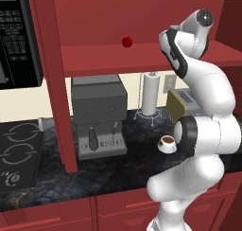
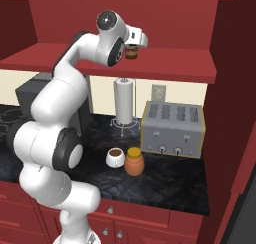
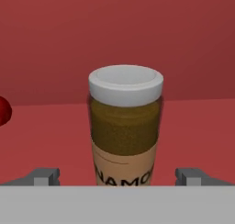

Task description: Pick the cinnamon and honey bottle from the cabinet and place them next to the mug.

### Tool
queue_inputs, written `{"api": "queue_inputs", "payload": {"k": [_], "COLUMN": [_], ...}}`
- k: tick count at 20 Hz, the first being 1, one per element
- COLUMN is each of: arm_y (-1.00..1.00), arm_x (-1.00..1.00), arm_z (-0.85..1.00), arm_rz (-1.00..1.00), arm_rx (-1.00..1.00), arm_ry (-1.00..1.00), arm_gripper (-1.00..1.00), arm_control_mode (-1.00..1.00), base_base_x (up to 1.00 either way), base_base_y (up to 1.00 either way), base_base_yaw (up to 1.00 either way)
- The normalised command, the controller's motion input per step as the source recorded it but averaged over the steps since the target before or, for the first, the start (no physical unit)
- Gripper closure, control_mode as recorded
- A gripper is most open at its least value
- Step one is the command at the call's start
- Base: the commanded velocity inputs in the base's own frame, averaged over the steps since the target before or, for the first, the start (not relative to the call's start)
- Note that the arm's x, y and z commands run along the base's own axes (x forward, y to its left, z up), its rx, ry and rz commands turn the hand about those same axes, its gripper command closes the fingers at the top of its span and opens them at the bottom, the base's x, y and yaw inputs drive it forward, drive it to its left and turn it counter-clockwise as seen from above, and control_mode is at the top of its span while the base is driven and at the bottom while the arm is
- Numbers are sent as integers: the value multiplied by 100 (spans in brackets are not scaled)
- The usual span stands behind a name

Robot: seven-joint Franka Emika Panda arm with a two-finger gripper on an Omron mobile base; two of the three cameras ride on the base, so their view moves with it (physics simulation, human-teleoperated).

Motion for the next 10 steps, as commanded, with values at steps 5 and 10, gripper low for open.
{"api": "queue_inputs", "payload": {"k": [5,10], "arm_y": [0,0], "arm_x": [11,12], "arm_z": [0,0], "arm_rz": [0,0], "arm_rx": [0,0], "arm_ry": [0,0], "arm_gripper": [-100,-100], "arm_control_mode": [-100,-100], "base_base_x": [0,0], "base_base_y": [0,0], "base_base_yaw": [0,0]}}
